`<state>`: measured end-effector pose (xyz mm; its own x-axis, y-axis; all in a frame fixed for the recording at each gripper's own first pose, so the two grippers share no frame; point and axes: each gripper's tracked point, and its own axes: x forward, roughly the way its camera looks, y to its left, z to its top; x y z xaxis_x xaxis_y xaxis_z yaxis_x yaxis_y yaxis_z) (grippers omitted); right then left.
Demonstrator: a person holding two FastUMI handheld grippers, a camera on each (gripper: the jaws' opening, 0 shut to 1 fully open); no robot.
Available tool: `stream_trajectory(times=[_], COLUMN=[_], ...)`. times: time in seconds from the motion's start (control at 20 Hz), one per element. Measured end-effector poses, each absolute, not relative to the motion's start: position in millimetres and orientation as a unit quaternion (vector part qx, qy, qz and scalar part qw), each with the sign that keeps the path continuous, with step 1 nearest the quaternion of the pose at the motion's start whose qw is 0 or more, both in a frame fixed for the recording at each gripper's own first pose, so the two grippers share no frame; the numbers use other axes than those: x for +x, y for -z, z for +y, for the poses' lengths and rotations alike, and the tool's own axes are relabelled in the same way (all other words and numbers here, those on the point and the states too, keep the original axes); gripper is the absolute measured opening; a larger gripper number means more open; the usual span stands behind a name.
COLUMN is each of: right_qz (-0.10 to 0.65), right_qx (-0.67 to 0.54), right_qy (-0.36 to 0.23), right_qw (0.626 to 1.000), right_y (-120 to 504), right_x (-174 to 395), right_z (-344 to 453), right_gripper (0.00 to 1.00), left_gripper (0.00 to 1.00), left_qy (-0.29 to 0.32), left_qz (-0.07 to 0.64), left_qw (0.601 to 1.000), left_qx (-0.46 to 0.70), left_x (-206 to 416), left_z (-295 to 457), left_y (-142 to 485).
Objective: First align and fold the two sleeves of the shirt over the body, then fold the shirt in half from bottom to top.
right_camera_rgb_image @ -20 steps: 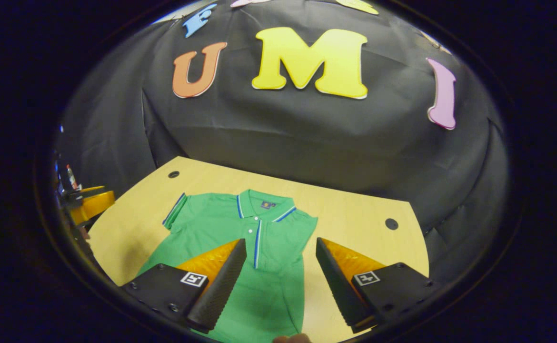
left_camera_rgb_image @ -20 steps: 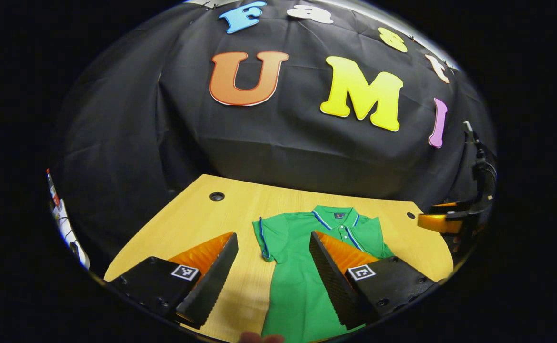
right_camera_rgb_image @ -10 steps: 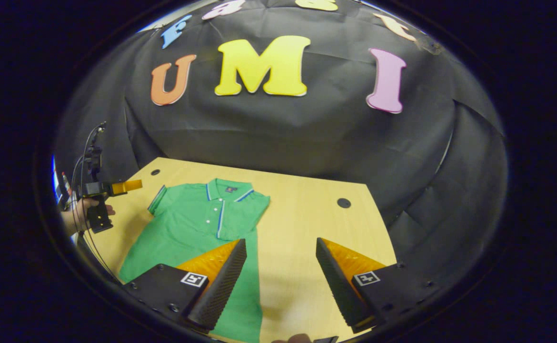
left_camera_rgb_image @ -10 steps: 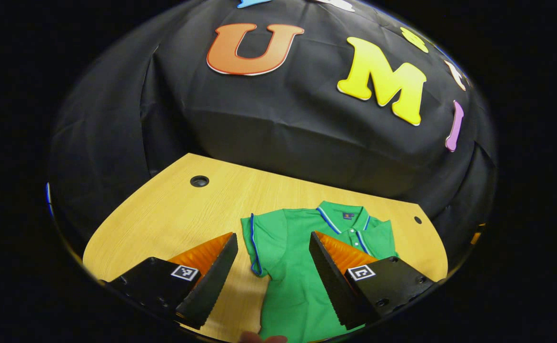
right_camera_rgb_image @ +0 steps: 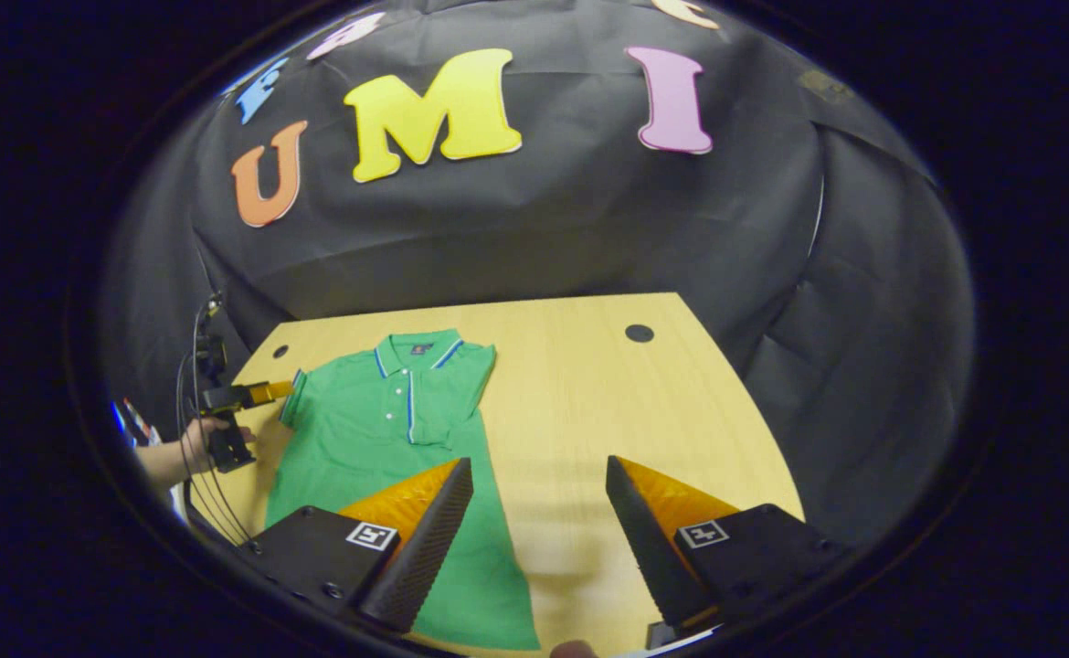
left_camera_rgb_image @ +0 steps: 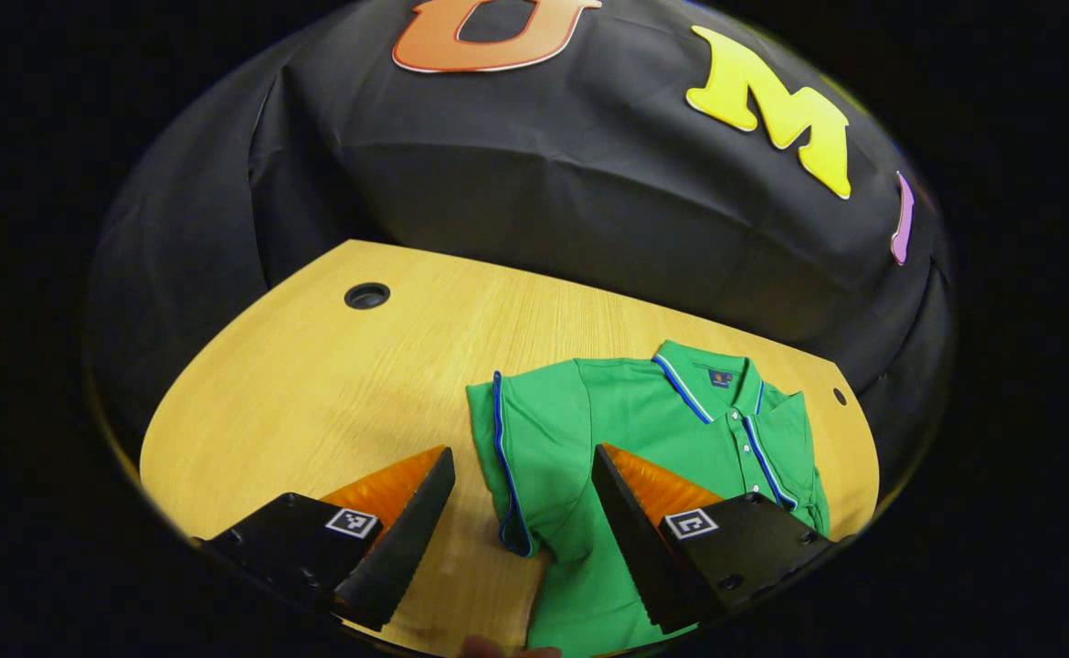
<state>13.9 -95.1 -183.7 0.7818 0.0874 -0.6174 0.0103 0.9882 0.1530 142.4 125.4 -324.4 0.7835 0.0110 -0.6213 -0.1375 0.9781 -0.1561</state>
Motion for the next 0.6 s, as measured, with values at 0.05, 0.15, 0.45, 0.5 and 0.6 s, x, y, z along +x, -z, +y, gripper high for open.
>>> stream_trajectory(times=[0.05, 0.15, 0.45, 0.5, 0.6], right_qz=[0.331, 0.336, 0.344, 0.346, 0.352], right_qx=[0.077, 0.074, 0.073, 0.075, 0.077], right_qy=[-0.020, -0.023, -0.019, -0.017, -0.010], right_qw=[0.940, 0.939, 0.936, 0.935, 0.933], right_y=[187.0, 189.5, 199.2, 201.9, 208.3], right_x=[13.8, 11.9, 12.3, 11.9, 11.1], right_z=[-95.8, -96.3, -103.9, -104.9, -109.9], right_gripper=[0.95, 0.95, 0.95, 0.95, 0.95], left_gripper=[0.98, 0.97, 0.88, 0.85, 0.77], left_qy=[-0.041, -0.045, -0.064, -0.064, -0.069], left_qz=[0.331, 0.342, 0.369, 0.370, 0.377], left_qw=[0.938, 0.935, 0.924, 0.924, 0.922], left_qx=[-0.092, -0.085, -0.073, -0.068, -0.049], left_x=[144.6, 148.6, 154.7, 155.9, 155.0], left_z=[127.3, 129.8, 133.9, 133.8, 137.1], left_y=[328.6, 336.9, 356.1, 356.2, 359.3])
